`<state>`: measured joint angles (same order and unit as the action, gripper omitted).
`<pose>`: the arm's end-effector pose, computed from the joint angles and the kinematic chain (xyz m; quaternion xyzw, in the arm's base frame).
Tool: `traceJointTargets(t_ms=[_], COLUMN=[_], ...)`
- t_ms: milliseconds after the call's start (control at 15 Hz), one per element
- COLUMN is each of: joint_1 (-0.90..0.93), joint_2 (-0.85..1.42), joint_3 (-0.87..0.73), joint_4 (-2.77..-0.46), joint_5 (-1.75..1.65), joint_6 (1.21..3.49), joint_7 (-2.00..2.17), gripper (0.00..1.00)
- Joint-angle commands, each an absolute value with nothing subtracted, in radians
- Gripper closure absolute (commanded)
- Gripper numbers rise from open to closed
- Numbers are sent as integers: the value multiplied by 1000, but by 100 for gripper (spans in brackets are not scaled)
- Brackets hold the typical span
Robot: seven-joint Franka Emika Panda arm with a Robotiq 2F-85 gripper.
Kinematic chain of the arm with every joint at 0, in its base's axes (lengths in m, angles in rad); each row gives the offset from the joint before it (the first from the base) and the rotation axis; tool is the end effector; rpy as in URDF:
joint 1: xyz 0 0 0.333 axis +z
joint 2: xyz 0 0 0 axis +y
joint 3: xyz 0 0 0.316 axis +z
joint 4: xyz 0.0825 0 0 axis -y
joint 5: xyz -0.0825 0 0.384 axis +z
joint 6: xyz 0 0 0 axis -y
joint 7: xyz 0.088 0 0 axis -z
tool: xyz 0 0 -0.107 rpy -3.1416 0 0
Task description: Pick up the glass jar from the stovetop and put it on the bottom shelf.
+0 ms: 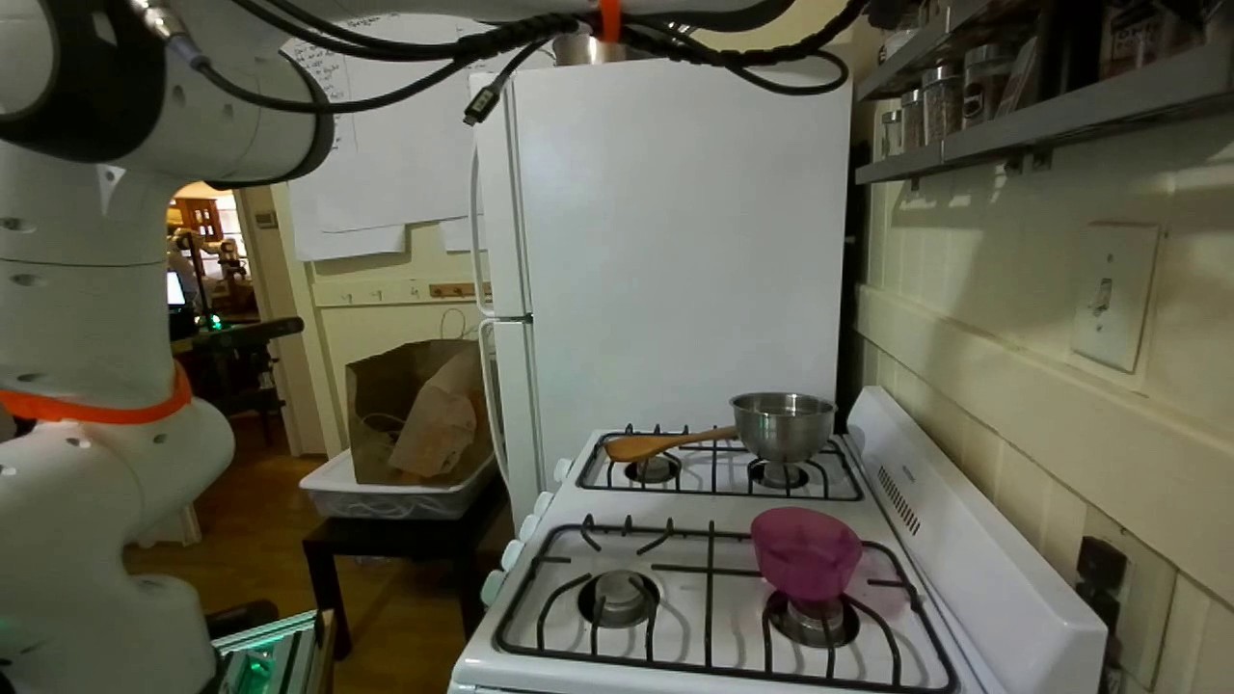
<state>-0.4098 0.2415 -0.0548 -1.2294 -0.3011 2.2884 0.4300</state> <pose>0.5966 -0.2995 0.7328 0.8382 -0.3479 0.3903 0.1553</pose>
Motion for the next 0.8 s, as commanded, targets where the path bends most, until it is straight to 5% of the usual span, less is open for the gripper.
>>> traceJointTargets(t_ms=[0, 733], joint_1=[-415, -426], joint_2=[217, 131], joint_3=[-35, -21], joint_4=[-1228, -1277], joint_5=[-247, -173], joint_6=[2240, 2110], joint_7=[375, 298], gripper=[0, 0])
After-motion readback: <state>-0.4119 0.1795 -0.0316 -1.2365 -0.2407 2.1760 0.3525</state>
